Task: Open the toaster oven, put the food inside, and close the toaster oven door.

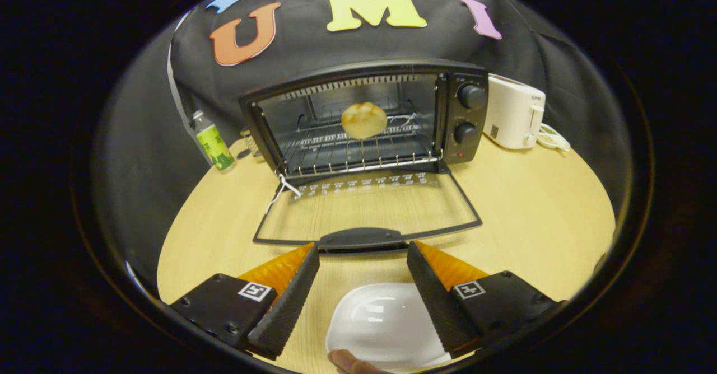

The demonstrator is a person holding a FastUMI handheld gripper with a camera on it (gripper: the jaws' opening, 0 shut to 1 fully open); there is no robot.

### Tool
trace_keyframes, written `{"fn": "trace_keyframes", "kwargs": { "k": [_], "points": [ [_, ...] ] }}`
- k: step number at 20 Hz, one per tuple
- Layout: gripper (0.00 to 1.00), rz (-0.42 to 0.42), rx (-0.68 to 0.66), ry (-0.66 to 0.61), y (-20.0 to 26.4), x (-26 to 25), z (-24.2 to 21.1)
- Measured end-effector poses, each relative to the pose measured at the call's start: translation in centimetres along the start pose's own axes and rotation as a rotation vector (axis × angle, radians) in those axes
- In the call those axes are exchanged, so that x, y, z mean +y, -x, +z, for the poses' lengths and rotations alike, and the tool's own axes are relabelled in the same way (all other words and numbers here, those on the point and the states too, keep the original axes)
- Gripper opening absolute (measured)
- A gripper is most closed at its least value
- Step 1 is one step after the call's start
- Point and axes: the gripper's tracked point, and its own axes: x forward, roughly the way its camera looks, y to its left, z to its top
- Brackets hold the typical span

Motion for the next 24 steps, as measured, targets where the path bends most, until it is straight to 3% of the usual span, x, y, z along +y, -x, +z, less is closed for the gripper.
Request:
{"fn": "trace_keyframes", "kwargs": {
  "k": [11, 24],
  "points": [
    [1.00, -0.030, -0.010, 0.012, -1.8, 0.1, -0.4],
    [1.00, -0.049, -0.056, 0.029, -0.3, 0.4, 1.6]
  ]
}}
